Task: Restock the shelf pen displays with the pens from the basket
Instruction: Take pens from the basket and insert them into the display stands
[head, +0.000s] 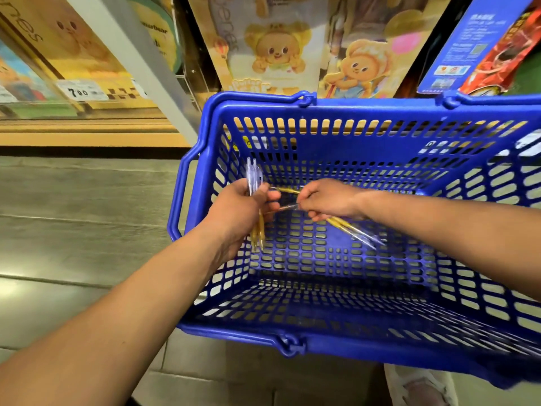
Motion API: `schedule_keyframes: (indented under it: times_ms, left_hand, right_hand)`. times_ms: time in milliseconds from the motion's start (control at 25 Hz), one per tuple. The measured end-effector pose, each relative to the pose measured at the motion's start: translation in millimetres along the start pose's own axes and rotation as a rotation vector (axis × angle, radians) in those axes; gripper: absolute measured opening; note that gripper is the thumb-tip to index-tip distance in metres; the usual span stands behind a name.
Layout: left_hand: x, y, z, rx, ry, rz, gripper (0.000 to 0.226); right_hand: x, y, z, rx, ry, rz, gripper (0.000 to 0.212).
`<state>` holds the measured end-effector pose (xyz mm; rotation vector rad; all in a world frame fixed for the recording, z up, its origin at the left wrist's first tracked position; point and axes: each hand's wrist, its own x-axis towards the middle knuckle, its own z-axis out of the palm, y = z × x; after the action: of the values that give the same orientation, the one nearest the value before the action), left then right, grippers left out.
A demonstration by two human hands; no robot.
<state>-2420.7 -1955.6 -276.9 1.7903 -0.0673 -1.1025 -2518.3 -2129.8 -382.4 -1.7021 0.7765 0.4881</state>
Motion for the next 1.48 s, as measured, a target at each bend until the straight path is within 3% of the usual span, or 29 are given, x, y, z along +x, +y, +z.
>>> schedule_keyframes:
  times_ms: [160, 320, 440, 720, 800, 920, 1000, 1160, 1280, 1400, 1480]
  left_hand:
    - [9, 6, 3, 0.241, -0.009, 0.104, 0.017]
    - [8, 2, 21, 0.198, -0.139, 0.025, 0.024]
    - [-2, 1, 38, 0.201, -0.246, -0.014, 0.026]
    - [-10, 0, 33, 0.189, -0.192, -0.022, 0.019]
    - [-9, 5, 27, 0.119, -0.184, -0.057, 0.015]
    - [-9, 10, 23, 0.042, -0.228, -0.107, 0.007]
    - [-10, 10, 20, 0.052, -0.257, -0.124, 0.007]
    - [-6, 5, 17, 0.090, -0.248, -0.096, 0.003]
    - [-1, 1, 16, 0.102, -0.238, -0.082, 0.009]
    - [1, -1, 15, 0.091, -0.237, -0.078, 0.011]
    - [3, -3, 13, 0.082, -0.218, -0.066, 0.012]
  right_hand:
    - [-33, -10, -38, 0.129, 0.041, -0.097, 0.027]
    - [-52, -23, -42, 0.366, -0.029, -0.115, 0.031]
    - [-56, -27, -29, 0.472, -0.066, -0.109, 0.021]
    - [-50, -30, -24, 0.534, -0.165, -0.100, 0.019]
    - [-47, -22, -30, 0.273, -0.088, -0.058, 0.019]
    - [-44, 8, -33, -0.695, -0.004, 0.073, 0.027]
    - [-48, 32, -23, -1.042, -0.047, 0.175, 0.030]
    - [-54, 64, -3, -1.090, 0.037, 0.158, 0.007]
    - [-49, 66, -2, -1.118, 0.085, 0.114, 0.015]
    - [-45, 59, -16, -1.013, 0.038, 0.015, 0.017]
    - [-44, 49, -29, -0.819, -0.016, -0.050, 0.009]
